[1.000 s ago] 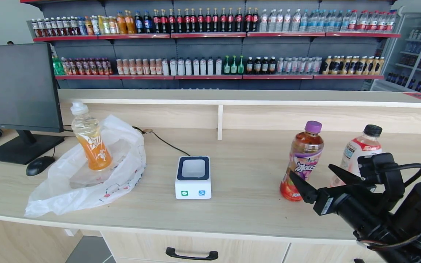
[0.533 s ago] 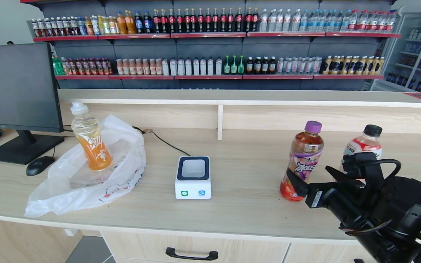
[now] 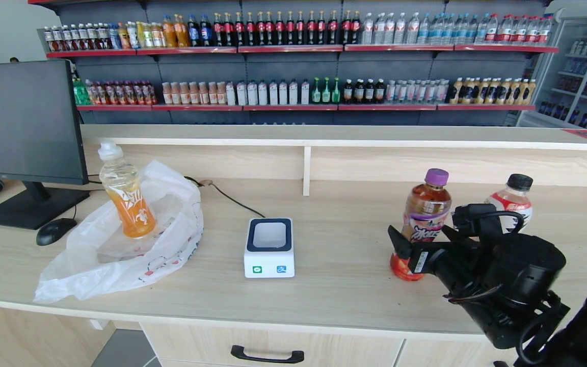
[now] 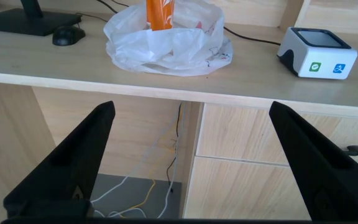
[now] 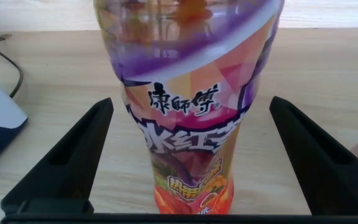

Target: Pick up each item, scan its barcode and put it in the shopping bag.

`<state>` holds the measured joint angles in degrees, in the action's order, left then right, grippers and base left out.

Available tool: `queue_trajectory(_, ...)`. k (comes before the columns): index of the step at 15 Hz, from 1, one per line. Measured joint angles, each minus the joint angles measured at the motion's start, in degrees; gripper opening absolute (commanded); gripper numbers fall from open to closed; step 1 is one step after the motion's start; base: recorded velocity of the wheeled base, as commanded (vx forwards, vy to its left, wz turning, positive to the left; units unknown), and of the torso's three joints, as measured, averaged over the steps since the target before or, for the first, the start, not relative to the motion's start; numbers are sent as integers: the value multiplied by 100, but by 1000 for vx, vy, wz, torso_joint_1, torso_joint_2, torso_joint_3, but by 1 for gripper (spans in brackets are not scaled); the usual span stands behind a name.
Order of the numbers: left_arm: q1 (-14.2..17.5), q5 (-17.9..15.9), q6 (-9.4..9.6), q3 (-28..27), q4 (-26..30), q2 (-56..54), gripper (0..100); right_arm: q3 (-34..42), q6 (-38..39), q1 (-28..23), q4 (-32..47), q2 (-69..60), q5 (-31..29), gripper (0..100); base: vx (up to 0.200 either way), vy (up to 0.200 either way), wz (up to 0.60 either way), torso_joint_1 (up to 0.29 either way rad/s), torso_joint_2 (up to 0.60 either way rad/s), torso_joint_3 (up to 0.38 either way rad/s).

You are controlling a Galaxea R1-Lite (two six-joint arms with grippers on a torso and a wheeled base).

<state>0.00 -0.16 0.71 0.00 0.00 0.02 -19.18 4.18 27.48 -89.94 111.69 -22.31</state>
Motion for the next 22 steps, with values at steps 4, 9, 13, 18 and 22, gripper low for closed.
queue_trajectory(4, 0, 0, -5, 0, 0, 0, 100, -328, 44, -24, 0, 295, -2, 100, 0, 0, 0, 0, 0, 0)
queue_trajectory(9, 0, -2, -9, 0, 0, 0, 100, -647, 104, -24, 2, 556, -2, 100, 0, 0, 0, 0, 0, 0)
queue_trajectory(13, 0, -2, -5, 0, 0, 0, 100, -747, 106, -33, 0, 639, 0, 100, 0, 0, 0, 0, 0, 0)
queue_trajectory(18, 0, -2, -6, 0, 0, 0, 100, -778, 107, -74, 6, 669, -13, 0, 0, 0, 0, 0, 0, 0)
queue_trajectory(22, 0, -2, -9, 0, 0, 0, 100, -772, 110, -52, 11, 639, 9, 0, 0, 0, 0, 0, 0, 0)
